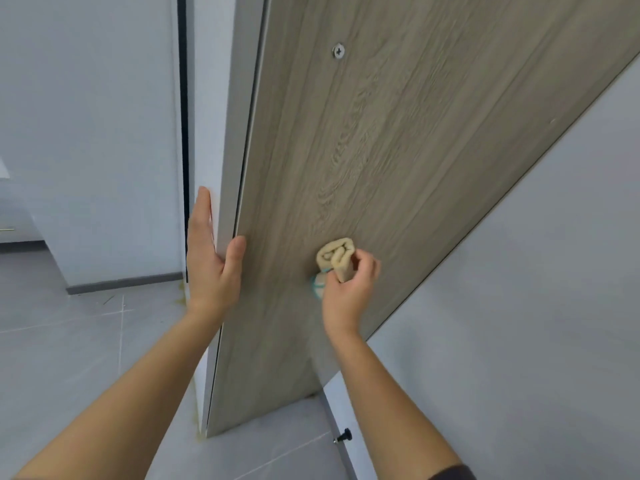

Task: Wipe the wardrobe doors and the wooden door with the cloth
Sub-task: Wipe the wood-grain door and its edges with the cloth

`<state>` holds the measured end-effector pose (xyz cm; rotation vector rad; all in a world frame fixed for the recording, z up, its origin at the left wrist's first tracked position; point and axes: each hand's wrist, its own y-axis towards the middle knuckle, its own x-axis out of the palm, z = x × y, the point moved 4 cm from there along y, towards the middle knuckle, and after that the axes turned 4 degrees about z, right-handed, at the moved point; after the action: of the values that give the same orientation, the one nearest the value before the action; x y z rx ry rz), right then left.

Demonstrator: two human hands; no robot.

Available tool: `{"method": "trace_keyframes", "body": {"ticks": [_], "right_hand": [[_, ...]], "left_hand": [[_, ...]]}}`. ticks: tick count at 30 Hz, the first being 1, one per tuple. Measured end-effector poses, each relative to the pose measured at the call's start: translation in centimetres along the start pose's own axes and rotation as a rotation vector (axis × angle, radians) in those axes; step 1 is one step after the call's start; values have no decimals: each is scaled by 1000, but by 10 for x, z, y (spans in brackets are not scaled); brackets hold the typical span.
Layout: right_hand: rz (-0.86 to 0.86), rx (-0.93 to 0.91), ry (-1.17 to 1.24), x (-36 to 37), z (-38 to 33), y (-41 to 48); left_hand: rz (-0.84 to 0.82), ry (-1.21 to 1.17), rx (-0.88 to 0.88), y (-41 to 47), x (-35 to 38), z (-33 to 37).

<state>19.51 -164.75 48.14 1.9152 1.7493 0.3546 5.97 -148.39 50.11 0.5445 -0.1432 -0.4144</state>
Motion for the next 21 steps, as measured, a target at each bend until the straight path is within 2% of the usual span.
{"method": "trace_keyframes", "body": {"ticks": [9,16,19,21], "right_hand": [[299,375,-199,-73,100,139],[417,459,-407,-96,121,196],[405,520,-393,-97,131,197],[294,484,-360,-94,131,190]], "left_hand": [[44,44,58,2,-1,-12],[41,105,70,1,0,-17],[26,100,71,2,0,-19],[15,79,69,1,1,-19]]}}
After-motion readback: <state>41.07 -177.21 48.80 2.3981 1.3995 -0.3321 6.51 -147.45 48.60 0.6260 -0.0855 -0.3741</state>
